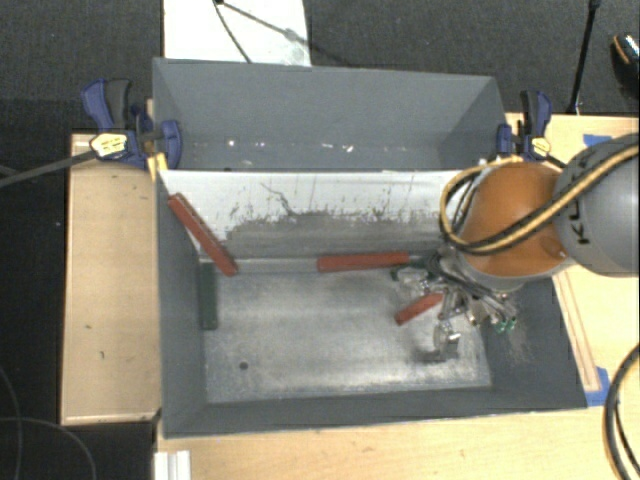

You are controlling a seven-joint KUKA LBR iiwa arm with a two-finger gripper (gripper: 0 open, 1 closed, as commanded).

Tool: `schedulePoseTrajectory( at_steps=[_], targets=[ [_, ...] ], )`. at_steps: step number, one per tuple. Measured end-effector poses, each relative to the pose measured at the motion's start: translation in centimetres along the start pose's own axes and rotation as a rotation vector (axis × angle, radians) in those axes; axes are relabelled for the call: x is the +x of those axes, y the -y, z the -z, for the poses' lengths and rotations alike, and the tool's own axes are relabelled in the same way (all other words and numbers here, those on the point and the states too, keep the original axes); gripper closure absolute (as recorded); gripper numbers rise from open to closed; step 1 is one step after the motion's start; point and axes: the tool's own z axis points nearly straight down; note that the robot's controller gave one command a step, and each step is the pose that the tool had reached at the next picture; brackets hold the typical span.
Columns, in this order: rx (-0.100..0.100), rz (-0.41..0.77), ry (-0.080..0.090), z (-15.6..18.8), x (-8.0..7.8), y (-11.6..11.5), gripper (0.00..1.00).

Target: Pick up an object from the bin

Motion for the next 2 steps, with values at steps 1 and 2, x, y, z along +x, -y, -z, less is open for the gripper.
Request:
schedulePoseTrajectory(
  at_steps=[1,2],
  targets=[
    [0.005,0.038,0.012,3.5,-1.6,3.3,0.00],
    [0.003,0.068,0.011,4.3,-0.9,4.9,0.00]
  ],
)
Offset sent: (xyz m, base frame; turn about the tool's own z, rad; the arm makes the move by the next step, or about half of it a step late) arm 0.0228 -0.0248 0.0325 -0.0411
